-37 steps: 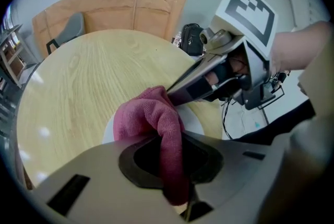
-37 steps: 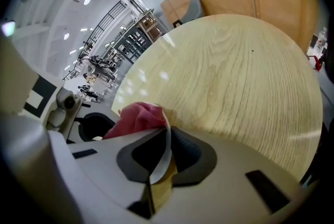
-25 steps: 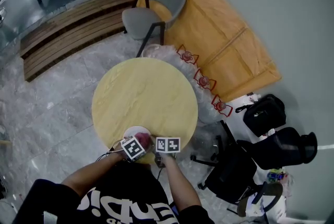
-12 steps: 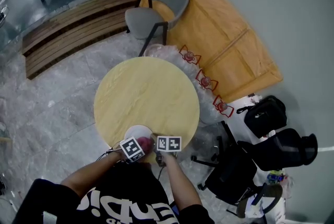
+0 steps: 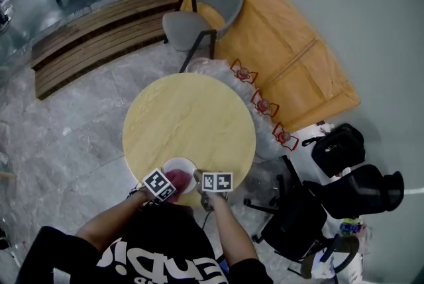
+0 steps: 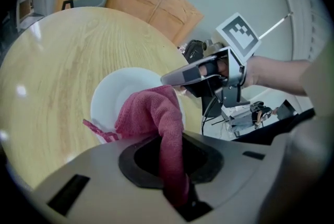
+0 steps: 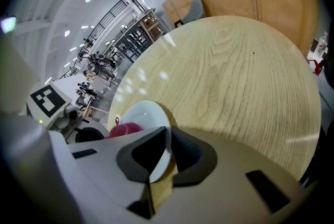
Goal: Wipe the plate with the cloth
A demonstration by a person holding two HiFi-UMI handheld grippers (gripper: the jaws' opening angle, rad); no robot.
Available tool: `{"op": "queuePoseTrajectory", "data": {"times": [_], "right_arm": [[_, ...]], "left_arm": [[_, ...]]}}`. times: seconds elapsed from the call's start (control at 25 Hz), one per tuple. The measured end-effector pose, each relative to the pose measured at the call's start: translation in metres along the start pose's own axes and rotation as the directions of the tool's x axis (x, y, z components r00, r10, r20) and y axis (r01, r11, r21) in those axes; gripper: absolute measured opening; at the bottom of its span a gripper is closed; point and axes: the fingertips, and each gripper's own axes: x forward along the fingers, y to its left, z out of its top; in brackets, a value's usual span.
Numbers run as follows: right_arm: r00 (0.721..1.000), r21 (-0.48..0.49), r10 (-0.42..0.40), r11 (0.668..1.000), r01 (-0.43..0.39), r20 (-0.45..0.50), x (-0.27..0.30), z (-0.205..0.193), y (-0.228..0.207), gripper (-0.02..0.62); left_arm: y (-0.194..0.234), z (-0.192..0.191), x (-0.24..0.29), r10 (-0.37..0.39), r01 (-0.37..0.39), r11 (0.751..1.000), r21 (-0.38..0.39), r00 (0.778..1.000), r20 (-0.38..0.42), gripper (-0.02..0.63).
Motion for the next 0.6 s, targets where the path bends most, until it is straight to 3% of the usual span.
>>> {"op": "queuePoseTrajectory", "data": {"times": [0.6], "right_arm": [[1.000, -0.003, 0.012, 1.000, -0.012, -0.013, 0.000, -0.003, 0.001, 0.048]], "left_arm": [[0.044, 0.013, -0.027, 0.105, -0.102, 0.993, -0.055, 0.993, 0.046, 0.065]]}}
